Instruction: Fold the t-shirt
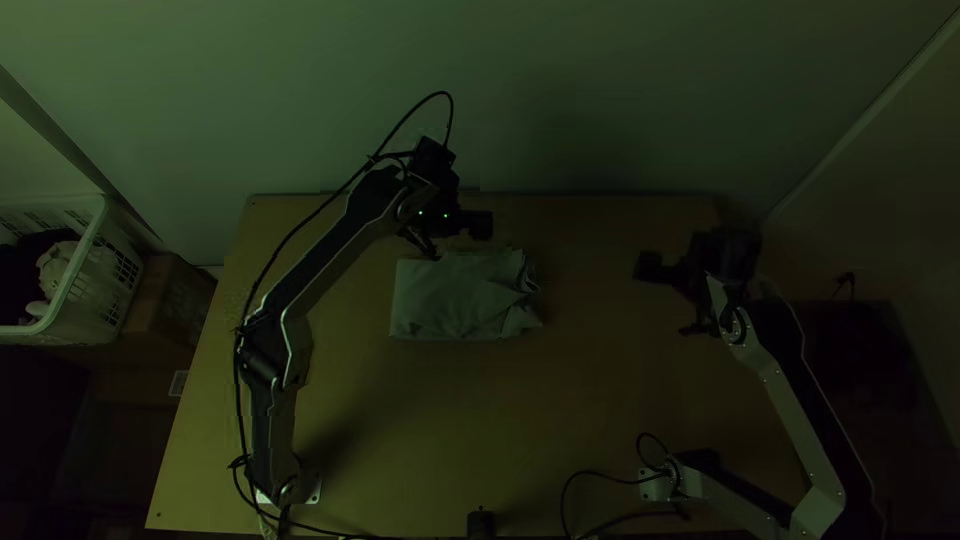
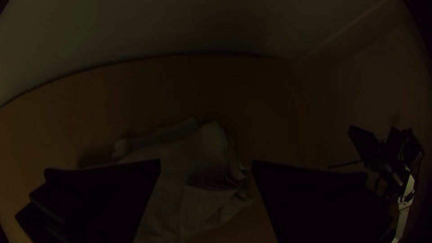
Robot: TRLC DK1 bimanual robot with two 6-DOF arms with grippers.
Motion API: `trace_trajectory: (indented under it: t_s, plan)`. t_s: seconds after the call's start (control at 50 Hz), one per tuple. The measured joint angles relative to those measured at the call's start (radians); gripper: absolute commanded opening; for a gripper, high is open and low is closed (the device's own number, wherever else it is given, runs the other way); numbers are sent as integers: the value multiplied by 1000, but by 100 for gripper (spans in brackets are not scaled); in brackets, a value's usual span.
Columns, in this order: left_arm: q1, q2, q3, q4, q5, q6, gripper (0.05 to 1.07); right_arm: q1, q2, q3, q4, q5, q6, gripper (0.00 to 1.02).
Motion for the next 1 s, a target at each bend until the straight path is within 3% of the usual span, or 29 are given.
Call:
trace_trajectory:
  t_s: [0.5, 0.76, 1.0]
  plan:
    - [289, -499, -275, -2, -83, 106, 103, 6, -136, 64, 238, 0, -135, 99]
    - [477, -802, -595, 177, -131, 134, 103, 6, -333, 16, 383, 0, -192, 99]
    - [600, -1072, -915, 401, -163, 150, 103, 6, -505, -101, 401, 0, -217, 99]
